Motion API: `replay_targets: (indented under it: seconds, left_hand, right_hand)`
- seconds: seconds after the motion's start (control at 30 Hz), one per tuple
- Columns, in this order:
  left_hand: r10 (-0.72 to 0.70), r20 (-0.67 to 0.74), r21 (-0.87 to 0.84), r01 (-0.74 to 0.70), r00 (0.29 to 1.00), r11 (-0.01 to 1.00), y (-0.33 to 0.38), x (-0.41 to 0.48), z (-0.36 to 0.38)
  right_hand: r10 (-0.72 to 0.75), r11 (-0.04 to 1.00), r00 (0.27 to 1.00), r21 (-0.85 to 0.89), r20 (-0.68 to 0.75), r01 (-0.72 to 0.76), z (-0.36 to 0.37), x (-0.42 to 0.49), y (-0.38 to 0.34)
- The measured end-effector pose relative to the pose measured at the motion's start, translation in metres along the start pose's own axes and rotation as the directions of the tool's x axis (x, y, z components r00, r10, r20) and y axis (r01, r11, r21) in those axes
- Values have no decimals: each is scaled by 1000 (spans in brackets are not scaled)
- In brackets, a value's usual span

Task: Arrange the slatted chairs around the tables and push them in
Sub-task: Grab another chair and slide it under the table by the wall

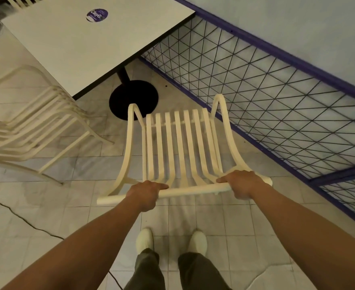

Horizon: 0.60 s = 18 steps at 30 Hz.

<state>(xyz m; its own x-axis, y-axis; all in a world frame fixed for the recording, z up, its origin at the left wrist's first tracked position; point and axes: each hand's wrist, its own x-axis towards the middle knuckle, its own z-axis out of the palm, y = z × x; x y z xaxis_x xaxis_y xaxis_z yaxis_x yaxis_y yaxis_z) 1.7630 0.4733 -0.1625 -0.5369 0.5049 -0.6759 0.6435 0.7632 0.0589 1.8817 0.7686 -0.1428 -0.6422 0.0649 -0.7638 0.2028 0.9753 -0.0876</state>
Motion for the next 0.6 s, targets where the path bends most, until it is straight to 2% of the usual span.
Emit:
replay_targets:
  seconds: [0.6]
  left_hand:
    - [49, 16, 2, -49, 999, 999, 2, -1, -1]
  right_hand:
    - [53, 998, 998, 19, -16, -53, 5, 1, -2]
